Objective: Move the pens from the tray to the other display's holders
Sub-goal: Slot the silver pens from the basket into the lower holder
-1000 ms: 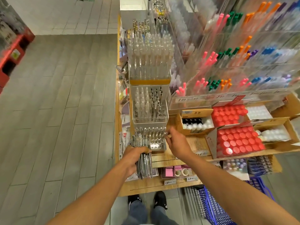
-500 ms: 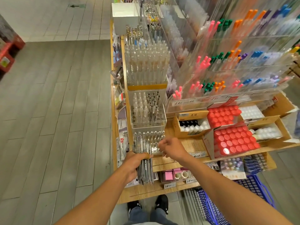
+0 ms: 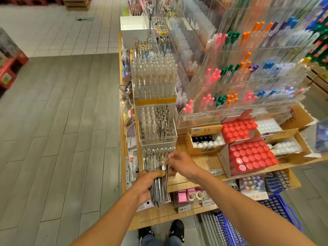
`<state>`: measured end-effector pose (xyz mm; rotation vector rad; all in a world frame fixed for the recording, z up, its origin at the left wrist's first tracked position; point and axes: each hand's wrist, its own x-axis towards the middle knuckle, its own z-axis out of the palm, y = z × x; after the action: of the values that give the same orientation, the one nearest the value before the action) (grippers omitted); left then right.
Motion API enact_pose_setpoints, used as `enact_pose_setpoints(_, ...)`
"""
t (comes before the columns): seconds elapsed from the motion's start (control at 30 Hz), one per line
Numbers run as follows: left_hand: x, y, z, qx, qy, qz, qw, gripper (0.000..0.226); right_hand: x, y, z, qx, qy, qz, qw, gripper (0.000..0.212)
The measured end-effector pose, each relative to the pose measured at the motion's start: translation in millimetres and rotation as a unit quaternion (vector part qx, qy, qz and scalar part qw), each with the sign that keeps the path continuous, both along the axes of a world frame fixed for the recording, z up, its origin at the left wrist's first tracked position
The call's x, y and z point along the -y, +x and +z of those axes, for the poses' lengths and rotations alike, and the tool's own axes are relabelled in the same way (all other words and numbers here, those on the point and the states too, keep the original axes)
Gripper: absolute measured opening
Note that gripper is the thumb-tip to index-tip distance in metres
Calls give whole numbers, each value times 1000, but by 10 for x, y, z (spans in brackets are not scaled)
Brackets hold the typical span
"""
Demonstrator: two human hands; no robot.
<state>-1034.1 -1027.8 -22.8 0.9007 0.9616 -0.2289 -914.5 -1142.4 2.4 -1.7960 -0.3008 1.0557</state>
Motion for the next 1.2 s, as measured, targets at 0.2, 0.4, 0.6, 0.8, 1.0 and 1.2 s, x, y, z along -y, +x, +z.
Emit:
enact_pose_setpoints(0.2, 14, -47, -53, 0, -26, 30, 999, 33, 129, 229, 148, 142, 32, -47, 988, 13)
enact_pose_setpoints(0.4, 6, -95, -84, 1, -27, 67, 997, 61, 246, 411, 122, 344, 11, -3, 939, 13)
enact_pose_setpoints(0.6, 10, -120, -75, 13, -14, 90, 996, 59, 199, 365, -43, 402, -40, 94, 910, 15)
enact_pose_setpoints(0.8, -28, -141, -54, 13, -21, 108, 994, 59, 127, 353, -135, 441, -63, 123, 887, 20)
enact_pose_setpoints(1.0, -56, -134, -64, 12, -19, 113, 993, 50, 77, 388, -168, 462, -76, 143, 872, 17)
enact_pose_setpoints(1.2, -71, -129, -36, 10, -18, 103, 994, 57, 72, 373, -252, 496, -95, 190, 842, 16)
